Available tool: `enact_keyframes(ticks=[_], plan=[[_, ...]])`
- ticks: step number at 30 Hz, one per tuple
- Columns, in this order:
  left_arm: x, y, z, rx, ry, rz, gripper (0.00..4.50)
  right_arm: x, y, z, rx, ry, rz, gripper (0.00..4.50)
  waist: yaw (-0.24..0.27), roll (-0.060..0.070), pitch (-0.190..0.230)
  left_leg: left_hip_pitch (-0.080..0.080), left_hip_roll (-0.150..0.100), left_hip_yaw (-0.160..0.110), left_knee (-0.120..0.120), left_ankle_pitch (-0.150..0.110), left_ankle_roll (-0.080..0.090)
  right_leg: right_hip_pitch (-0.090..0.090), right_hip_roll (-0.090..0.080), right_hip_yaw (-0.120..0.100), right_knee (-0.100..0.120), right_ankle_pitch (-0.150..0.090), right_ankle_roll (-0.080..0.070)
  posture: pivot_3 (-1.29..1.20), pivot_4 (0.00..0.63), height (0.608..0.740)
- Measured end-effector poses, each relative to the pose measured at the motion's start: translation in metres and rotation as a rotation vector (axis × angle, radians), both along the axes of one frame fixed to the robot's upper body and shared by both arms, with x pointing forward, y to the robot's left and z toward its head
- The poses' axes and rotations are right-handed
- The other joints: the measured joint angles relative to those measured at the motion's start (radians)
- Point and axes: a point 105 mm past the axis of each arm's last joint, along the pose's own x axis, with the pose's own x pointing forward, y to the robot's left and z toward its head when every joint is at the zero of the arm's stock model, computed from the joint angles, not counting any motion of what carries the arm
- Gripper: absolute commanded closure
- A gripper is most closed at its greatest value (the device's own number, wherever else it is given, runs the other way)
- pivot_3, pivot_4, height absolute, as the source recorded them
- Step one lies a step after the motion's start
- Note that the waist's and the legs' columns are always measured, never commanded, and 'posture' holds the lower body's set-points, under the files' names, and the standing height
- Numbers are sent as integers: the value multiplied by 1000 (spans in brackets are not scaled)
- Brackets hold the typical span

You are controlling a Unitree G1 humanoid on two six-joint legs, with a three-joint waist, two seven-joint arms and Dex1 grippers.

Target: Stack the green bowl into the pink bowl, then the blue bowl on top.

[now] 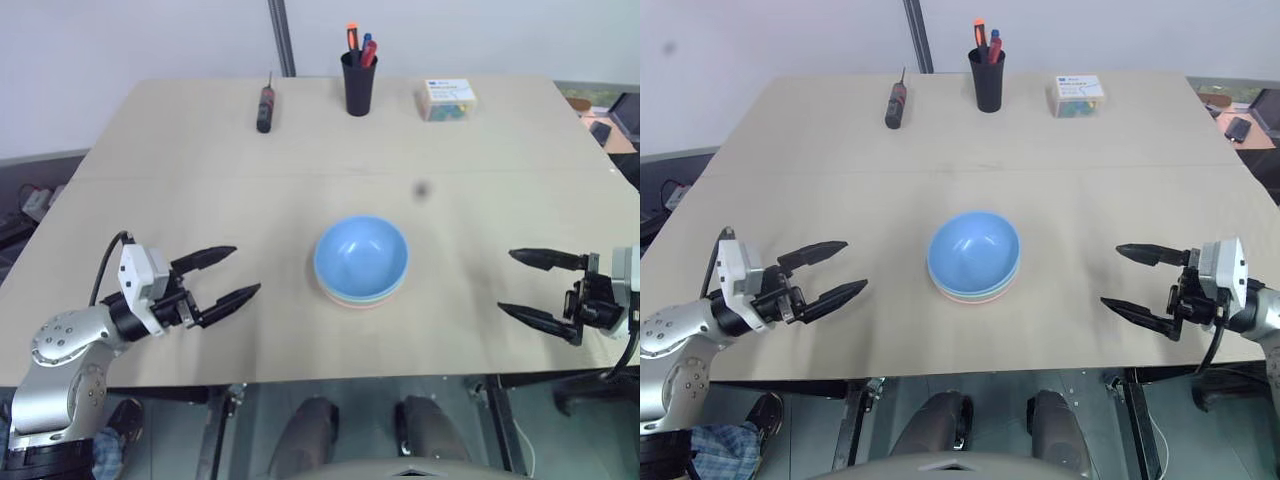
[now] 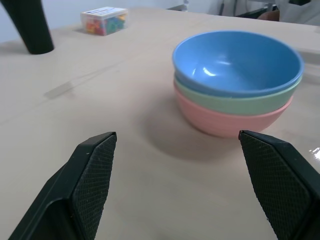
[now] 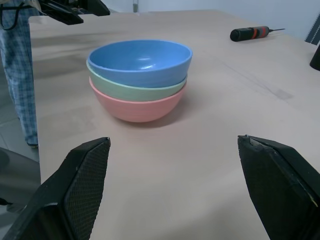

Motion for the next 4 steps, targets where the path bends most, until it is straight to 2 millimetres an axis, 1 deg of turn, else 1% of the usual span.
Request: enact_keyframes(ticks=[4], plan=[[0,1,0,4,-9,1,358,0,-2,-4,-8,1,-12,190,0,0,0,0,0,0,0,-1,1,1,-1,0,-2,0,0,0,150,740]])
